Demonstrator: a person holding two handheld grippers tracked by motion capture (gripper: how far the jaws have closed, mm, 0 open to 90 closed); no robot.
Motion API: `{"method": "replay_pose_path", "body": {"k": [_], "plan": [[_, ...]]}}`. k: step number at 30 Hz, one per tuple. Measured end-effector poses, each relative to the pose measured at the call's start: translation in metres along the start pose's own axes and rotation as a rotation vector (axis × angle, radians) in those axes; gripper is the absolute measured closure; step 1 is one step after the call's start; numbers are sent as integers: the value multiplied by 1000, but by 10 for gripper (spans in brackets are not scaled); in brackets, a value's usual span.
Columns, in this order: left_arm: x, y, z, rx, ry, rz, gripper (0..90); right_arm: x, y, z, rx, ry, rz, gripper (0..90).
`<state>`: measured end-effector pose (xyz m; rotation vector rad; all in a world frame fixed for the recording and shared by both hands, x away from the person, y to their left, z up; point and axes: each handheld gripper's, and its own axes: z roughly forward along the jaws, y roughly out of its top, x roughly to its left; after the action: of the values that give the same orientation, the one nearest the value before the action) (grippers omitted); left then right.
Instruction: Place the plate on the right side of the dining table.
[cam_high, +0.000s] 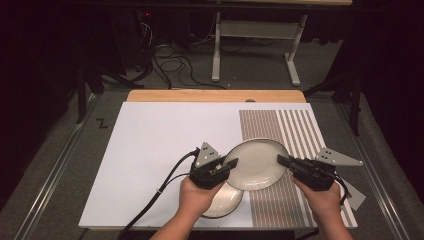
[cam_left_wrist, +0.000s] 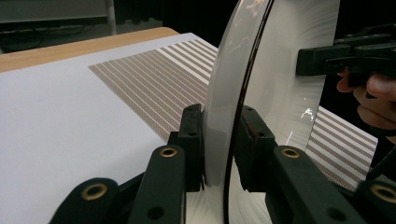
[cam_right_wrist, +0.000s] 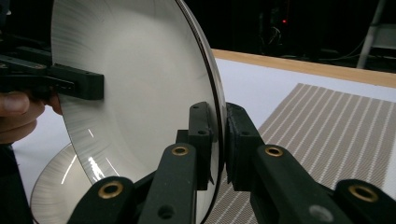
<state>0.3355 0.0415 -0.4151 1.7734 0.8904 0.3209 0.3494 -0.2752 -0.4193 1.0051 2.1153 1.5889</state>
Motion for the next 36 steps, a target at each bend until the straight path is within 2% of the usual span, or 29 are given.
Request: {"method": "replay_pose_path", "body": {"k": [8,14,21,31,36], "plan": [[-11,14,22,19,-6,23,741,-16,-1,-15,-26,-37,20,830],[-14,20,47,74,-22,25,728,-30,-4,-24,-38,-82,41,831],[-16,24,77,105,-45,21,720,-50,-11,-33,-40,-132,74,831],[-14,25,113,125,-43,28,696,-72,-20,-36,-25,-189,97,831],[-10,25,128,127,-59,26,693,-80,-23,-36,-25,-217,106,831]]}}
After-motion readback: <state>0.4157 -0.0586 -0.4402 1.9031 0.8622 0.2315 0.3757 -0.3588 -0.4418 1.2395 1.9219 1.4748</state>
